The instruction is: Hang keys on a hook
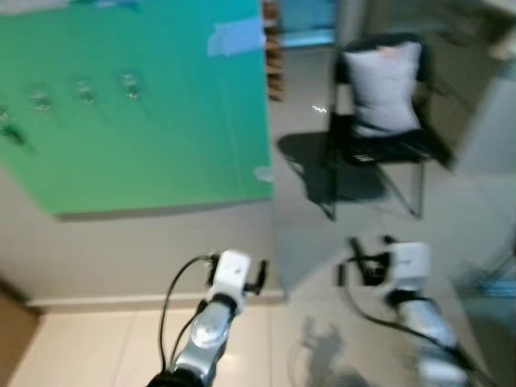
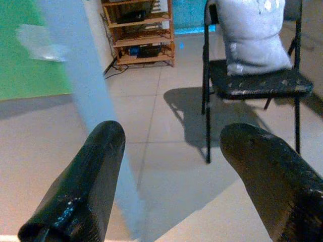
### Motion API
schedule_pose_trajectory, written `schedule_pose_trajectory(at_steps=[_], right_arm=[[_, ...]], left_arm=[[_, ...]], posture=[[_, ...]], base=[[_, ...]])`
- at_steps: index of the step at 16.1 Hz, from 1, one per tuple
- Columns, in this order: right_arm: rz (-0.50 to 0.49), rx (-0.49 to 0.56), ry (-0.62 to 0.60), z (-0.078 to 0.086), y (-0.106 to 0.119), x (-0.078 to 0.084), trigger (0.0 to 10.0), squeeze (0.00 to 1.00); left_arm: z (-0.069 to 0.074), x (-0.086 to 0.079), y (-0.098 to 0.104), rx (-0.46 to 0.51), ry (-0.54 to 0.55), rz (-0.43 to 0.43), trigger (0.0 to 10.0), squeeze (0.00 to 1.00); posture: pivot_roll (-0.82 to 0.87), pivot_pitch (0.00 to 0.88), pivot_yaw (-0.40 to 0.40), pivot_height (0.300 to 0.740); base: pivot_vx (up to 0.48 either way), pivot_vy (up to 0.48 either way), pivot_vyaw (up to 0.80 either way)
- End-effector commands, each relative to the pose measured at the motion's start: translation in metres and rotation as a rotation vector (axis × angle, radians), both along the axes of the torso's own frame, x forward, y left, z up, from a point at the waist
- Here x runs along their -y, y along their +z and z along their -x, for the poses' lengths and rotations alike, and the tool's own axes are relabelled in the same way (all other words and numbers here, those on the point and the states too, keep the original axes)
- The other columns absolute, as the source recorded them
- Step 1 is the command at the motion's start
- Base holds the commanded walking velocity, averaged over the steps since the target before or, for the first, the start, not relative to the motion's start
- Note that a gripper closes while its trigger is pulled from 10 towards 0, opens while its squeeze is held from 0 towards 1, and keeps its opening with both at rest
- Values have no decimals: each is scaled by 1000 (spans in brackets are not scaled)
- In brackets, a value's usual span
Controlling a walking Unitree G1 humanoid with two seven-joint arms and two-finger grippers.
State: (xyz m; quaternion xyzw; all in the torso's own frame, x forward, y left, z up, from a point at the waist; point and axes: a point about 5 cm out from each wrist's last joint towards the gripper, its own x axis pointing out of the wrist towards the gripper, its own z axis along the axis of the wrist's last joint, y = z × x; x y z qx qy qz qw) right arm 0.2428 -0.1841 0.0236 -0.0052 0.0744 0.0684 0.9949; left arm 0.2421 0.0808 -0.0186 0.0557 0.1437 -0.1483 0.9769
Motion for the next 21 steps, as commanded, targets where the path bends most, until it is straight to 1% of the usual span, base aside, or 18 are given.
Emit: schedule_pose_trajectory(at_steps=[1,2,3,4,5,7,9,10,11,12,13,14,15,16,17,18,19,21], right_arm=[[14,24,-1,-6,7,3,10000,0],[15,29,2,-6,9,1,10000,0],[14,34,4,-7,10,1,10000,0],[14,45,8,-8,13,-2,10000,0],[13,51,10,-8,14,-4,10000,0],[10,73,17,-10,19,-7,10000,0],[24,153,18,-14,34,-8,10000,0],[25,158,16,-14,36,-8,10000,0],[21,164,19,-18,40,-10,10000,0],[21,163,21,-20,41,-12,10000,0],[23,160,20,-22,41,-11,10000,0],[25,152,13,-24,40,-9,10000,0],[26,150,11,-24,40,-9,10000,0],[32,144,9,-24,40,-7,10000,0],[35,139,7,-24,39,-6,10000,0],[35,136,5,-25,39,-5,10000,0],[36,135,5,-25,39,-5,10000,0],[36,136,8,-26,39,-7,10000,0]], left_arm=[[9,20,-2,-5,-19,21,10000,0],[14,29,-3,-5,-24,21,10000,0],[17,35,-4,-5,-25,21,10000,0],[27,59,-6,-31,-43,1,10000,0],[30,70,-5,-34,-54,-15,10000,0],[32,81,-2,-9,-68,-44,10000,0],[34,93,4,48,-54,-64,10000,0],[35,94,5,56,-50,-67,10000,0],[37,107,10,73,-63,-77,10000,0],[28,76,5,102,-25,-60,10000,0],[23,54,4,122,12,-45,10000,0],[-17,-22,37,319,80,-11,10000,0],[-23,-39,48,363,88,-8,10000,0],[-32,-60,69,430,84,0,10000,0],[-42,-76,89,477,85,-3,10000,0],[-51,-86,105,512,84,-2,10000,0],[-55,-85,114,528,62,0,10000,0],[-55,-78,119,526,21,4,10000,0]], posture=[[-251,0,126,740],[-250,0,125,740],[-248,0,125,740],[-247,0,125,740],[-247,0,125,740],[-246,0,124,740],[-245,0,126,740],[-245,0,126,740],[-241,0,126,740],[-240,0,126,740],[-241,0,127,740],[-241,0,127,740],[-241,0,127,740],[-242,0,126,740],[-243,0,126,740],[-246,0,127,740],[-246,0,126,740],[-251,0,129,740]], base=[[0,480,0],[0,480,0],[0,480,0],[0,480,0],[0,480,0],[0,480,0],[0,480,0],[0,480,0],[0,480,0],[0,480,0],[0,480,0],[0,0,0],[0,0,0],[0,0,0],[0,0,0],[0,0,0],[0,0,0],[0,0,0]])
